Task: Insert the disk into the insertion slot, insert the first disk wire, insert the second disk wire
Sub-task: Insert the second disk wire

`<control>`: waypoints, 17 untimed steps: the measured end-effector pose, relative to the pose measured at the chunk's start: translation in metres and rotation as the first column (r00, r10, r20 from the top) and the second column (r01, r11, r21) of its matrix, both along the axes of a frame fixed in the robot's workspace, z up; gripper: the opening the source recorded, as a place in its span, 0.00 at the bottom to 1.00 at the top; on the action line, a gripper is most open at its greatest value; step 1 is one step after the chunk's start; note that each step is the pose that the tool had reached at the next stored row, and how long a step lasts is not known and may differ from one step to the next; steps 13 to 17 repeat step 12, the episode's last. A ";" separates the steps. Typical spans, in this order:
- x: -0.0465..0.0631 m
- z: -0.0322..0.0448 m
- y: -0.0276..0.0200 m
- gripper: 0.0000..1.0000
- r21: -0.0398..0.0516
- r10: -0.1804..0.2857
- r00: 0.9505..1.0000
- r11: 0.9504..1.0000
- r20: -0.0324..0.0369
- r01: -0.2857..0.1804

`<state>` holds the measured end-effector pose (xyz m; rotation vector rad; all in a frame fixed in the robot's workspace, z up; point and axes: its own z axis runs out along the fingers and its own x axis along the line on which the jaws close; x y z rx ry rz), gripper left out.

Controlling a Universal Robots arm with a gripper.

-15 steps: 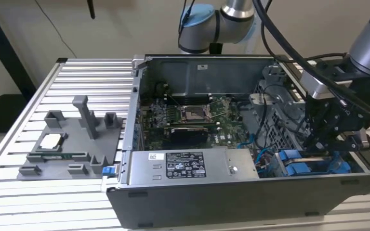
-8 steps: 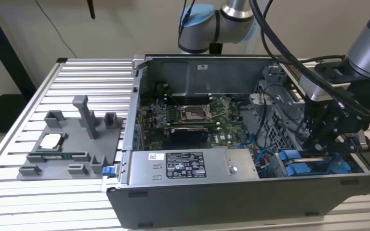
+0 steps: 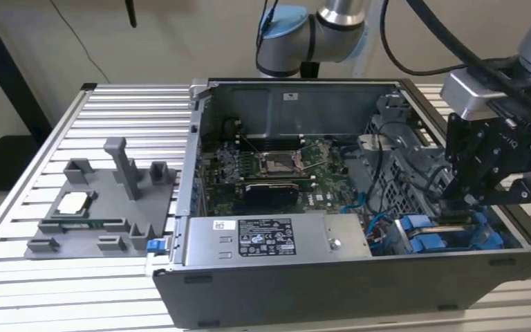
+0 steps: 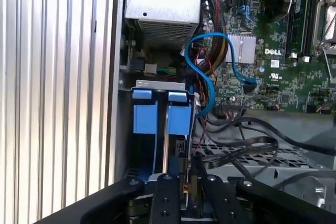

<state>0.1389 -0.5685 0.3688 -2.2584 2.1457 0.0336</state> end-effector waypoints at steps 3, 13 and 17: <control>0.000 0.0138 0.0000 0.24 0.000 0.000 1.000 1.000 0.000 0.000; 0.000 0.0301 0.0000 0.24 0.000 0.000 1.000 1.000 -0.002 0.000; 0.000 0.0301 0.0000 0.24 0.000 0.000 1.000 1.000 -0.002 0.000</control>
